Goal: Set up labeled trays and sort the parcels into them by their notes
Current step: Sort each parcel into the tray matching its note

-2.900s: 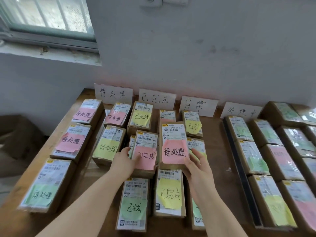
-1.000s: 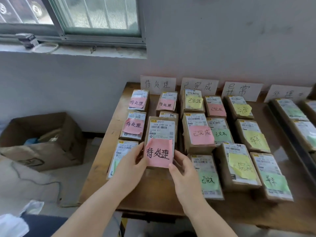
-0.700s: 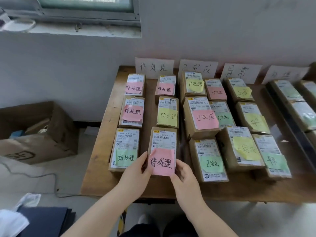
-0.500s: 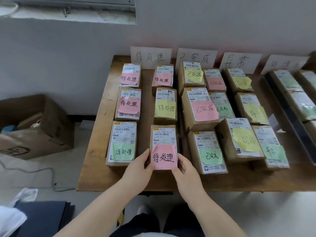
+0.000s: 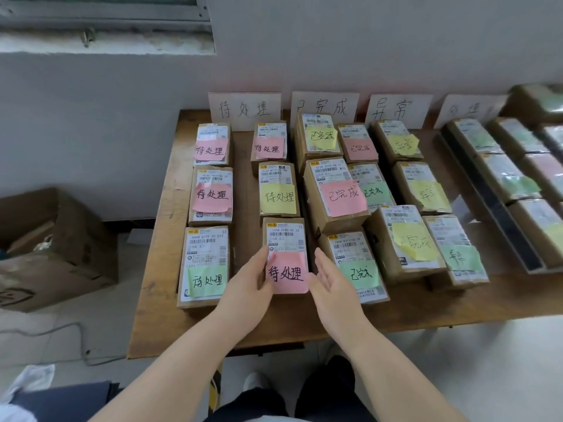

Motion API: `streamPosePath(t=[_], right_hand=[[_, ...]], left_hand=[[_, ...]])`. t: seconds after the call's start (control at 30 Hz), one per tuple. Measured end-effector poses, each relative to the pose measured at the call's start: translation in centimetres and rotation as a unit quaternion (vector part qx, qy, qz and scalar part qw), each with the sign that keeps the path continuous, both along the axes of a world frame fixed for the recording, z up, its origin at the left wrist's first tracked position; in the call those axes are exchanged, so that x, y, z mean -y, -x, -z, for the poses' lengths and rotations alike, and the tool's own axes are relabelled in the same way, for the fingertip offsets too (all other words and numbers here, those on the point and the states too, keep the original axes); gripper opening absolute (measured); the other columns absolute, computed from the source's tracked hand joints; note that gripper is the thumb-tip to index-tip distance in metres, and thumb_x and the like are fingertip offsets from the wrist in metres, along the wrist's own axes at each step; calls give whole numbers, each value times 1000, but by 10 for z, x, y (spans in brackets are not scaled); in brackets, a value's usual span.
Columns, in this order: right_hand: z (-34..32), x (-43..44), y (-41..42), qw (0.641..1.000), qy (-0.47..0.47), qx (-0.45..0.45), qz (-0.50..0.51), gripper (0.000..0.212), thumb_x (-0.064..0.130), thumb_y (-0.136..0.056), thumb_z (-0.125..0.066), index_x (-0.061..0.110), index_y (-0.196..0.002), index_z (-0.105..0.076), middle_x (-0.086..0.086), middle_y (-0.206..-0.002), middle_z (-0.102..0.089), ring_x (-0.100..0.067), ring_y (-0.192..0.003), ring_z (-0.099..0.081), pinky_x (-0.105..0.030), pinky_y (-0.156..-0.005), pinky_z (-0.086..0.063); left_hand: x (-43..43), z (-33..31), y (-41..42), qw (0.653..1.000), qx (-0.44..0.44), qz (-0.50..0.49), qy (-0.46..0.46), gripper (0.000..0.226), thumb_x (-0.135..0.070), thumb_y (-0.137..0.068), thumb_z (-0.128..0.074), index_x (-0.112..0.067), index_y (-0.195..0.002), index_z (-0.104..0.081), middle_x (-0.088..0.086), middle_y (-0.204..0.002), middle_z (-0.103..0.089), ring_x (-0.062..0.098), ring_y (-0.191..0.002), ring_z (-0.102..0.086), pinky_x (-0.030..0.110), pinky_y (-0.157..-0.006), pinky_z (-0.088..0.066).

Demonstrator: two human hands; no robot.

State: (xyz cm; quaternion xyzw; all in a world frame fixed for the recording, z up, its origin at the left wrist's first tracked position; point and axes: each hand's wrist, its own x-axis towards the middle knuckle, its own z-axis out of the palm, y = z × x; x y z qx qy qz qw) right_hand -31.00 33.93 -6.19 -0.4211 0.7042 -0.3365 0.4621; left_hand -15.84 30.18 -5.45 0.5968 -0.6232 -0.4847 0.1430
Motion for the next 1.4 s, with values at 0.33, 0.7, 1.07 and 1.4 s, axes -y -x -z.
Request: streamPosePath(t=[0.33, 0.7, 1.07, 1.4], right_hand=[[-67, -17, 72, 969, 124, -200, -67, 56, 31, -100, -41, 26, -151, -16, 19, -153, -18, 9, -138, -10, -12, -111, -13], [-101, -105, 238, 946, 114, -299, -46, 58, 43, -98, -37, 39, -150, -11, 33, -146, 1, 3, -143, -3, -16, -108, -15], [-102, -210, 410, 958, 53, -280, 35, 55, 37, -97, -41, 30, -149, -24, 15, -155, -22, -1, -126, -38, -10, -102, -24], [-80, -208, 488, 964, 42, -257, 50, 54, 37, -97, -44, 34, -147, -26, 17, -154, -23, 0, -141, -20, -15, -107, -19]], left_hand=[[3, -66, 58, 925, 178, 196, 271, 56, -30, -103, -29, -30, -152, -1, -15, -159, -1, 4, -146, 2, 17, -111, -1], [-66, -103, 214, 874, 242, 230, 354, 57, -38, -103, -26, -31, -152, 1, -8, -161, -6, 11, -148, -1, 34, -121, -4], [-146, -96, 377, 861, 237, 281, 352, 56, -44, -102, -23, -34, -152, 1, -6, -161, -9, 14, -148, -3, 37, -121, -8], [-123, -79, 470, 852, 241, 323, 334, 55, -42, -102, -23, -33, -152, -2, -6, -160, -12, 15, -147, -5, 37, -120, -6]])
